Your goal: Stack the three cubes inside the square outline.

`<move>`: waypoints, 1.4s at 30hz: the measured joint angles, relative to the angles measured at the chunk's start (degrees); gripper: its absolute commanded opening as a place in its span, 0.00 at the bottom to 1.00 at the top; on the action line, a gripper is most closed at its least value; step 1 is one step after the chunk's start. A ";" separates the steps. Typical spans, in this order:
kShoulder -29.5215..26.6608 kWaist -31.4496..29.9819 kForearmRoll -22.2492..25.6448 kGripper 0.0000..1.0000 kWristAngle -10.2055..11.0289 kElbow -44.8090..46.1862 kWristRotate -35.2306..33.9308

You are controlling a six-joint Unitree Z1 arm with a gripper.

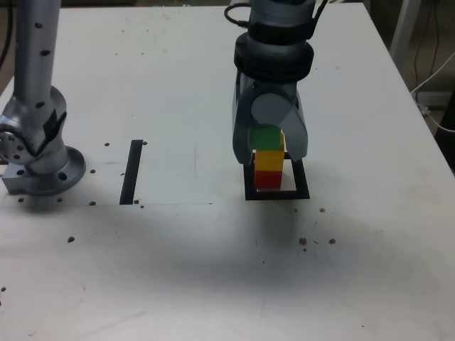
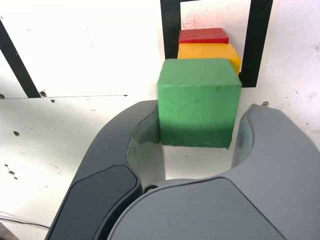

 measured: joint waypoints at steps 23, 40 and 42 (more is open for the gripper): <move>-7.84 -0.56 2.48 0.99 3.53 3.83 -2.74; -24.18 -0.56 -0.78 0.99 5.54 25.28 -5.34; -26.36 -0.55 -2.10 0.99 5.53 28.41 -5.41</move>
